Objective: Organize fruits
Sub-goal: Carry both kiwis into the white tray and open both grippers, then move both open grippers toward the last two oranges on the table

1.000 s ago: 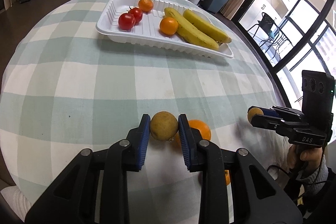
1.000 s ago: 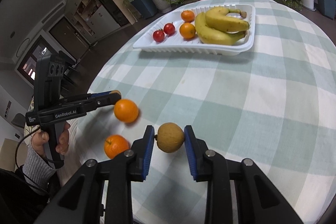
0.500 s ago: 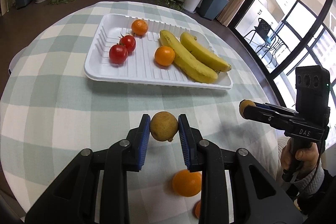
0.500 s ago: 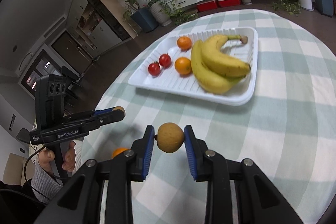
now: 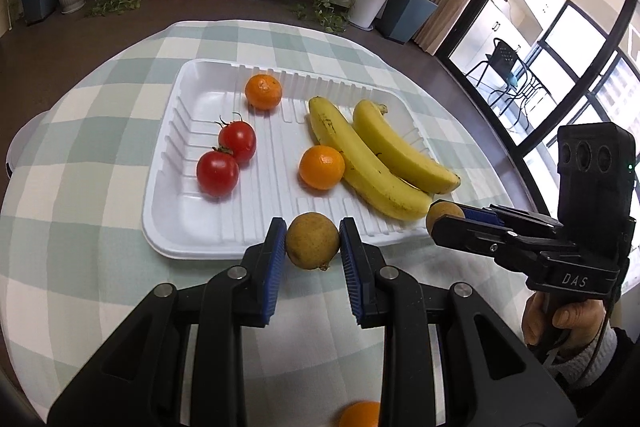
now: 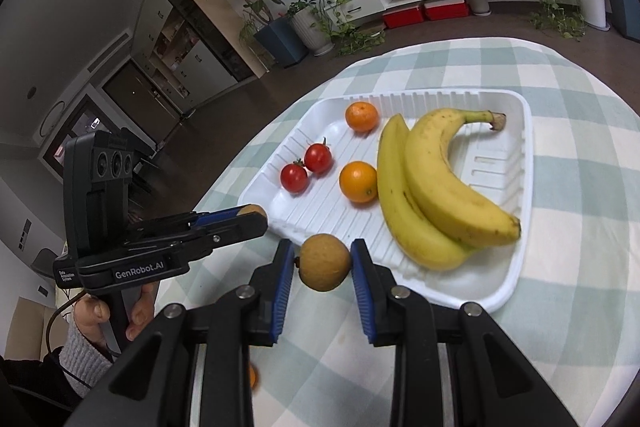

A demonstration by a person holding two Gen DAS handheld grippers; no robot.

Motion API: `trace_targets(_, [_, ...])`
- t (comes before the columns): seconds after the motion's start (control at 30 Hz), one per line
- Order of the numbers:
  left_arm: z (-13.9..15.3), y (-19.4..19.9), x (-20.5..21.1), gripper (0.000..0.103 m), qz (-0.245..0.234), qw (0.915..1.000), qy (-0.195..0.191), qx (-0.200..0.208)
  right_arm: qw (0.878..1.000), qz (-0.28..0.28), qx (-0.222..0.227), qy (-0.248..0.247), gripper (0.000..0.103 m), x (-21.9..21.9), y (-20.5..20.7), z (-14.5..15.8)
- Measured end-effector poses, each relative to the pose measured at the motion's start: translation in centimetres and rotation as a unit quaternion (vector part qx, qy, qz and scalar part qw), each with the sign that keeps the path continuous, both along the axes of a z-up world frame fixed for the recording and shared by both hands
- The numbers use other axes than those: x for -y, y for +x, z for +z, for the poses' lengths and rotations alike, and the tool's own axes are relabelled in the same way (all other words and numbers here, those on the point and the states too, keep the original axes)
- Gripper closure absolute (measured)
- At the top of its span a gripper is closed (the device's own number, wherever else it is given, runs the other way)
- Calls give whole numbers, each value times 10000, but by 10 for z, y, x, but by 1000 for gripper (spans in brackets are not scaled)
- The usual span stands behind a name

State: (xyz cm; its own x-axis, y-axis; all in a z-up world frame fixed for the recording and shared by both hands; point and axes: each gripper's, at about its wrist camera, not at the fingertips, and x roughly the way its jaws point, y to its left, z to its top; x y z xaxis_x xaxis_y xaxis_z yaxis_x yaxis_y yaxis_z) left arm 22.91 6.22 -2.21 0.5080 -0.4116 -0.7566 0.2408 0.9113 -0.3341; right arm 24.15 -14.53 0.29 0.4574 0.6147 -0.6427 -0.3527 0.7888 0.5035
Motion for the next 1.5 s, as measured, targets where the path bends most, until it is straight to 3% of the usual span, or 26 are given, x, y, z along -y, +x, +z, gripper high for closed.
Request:
trace_targets(0.73, [-29,42,1,77,32,9991,392,-126,9980,114,132,-605,70,-30,38,-17])
trace_targets(0.87, [-31,44,0,77,57,9990,422,-126,9972,105,208,-712,64,-32,36,-17])
trace_targets(1.5, [-12,4,4,77,43,9989,472,37,9960,262,433,-739,59,-36,-13,4])
